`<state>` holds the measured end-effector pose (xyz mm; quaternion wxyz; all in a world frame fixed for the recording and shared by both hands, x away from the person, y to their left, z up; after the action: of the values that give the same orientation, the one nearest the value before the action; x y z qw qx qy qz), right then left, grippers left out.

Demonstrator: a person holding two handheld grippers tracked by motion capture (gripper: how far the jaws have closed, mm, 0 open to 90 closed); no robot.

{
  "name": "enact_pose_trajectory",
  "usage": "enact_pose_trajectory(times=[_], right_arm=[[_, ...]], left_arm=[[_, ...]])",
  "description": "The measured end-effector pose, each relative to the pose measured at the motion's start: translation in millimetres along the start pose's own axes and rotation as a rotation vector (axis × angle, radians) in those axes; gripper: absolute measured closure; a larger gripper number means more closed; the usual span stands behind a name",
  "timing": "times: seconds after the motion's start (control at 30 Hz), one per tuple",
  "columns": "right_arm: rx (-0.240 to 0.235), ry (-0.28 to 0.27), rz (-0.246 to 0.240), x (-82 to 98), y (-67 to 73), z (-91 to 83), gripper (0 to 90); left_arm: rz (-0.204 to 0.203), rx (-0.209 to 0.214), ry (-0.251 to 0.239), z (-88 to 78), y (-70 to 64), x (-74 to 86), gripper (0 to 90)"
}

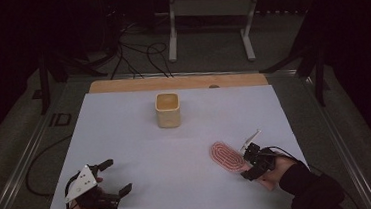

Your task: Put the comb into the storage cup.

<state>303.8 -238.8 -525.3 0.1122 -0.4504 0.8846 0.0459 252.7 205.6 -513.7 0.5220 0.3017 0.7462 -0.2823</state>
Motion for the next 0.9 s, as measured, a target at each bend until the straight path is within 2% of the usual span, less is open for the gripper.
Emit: enact_pose_trajectory(times=[0.07, 0.17, 0.4, 0.77, 0.8, 0.87, 0.9], right_arm=[[-0.008, 0.004, -0.008, -0.2, -0.7, 1.2, 46.8], [-0.012, 0.006, 0.009, -1.6, -0.5, 2.4, 51.3], [-0.009, 0.044, 0.011, -2.2, -1.0, 7.0, 58.8], [0.008, 0.097, 0.006, -7.5, -0.1, 12.8, 63.0], [0.002, 0.104, 0.017, -8.3, 0.5, 12.7, 63.2], [0.007, 0.116, 0.009, -9.0, -0.6, 13.2, 63.7], [0.003, 0.115, 0.025, -9.6, 0.0, 13.5, 64.2]], left_arm=[[0.0, 0.0, 0.0, 0.0, 0.0, 0.0, 0.1], [0.0, -0.001, -0.001, -0.2, 0.0, -0.3, 0.1], [0.0, -0.003, -0.006, -1.1, 0.3, -1.0, 0.1], [-0.005, 0.001, -0.017, -2.3, 0.0, -2.0, 0.1], [-0.005, 0.001, -0.017, -2.3, -0.1, -1.9, 0.1], [-0.007, 0.002, -0.018, -2.3, -0.1, -2.0, 0.1], [-0.006, 0.002, -0.019, -2.3, -0.1, -2.0, 0.1]])
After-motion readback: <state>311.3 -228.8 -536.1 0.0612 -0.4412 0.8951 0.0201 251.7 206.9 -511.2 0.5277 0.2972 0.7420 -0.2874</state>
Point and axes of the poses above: each handheld gripper's, and its own axes: z roughly forward along the jaws, x roughly out of its underside, y roughly to its left, the point moved 5 cm from there along z, roughly forward along the jaws, and after that the axes turned 5 degrees about -z, right-handed, at the moved point
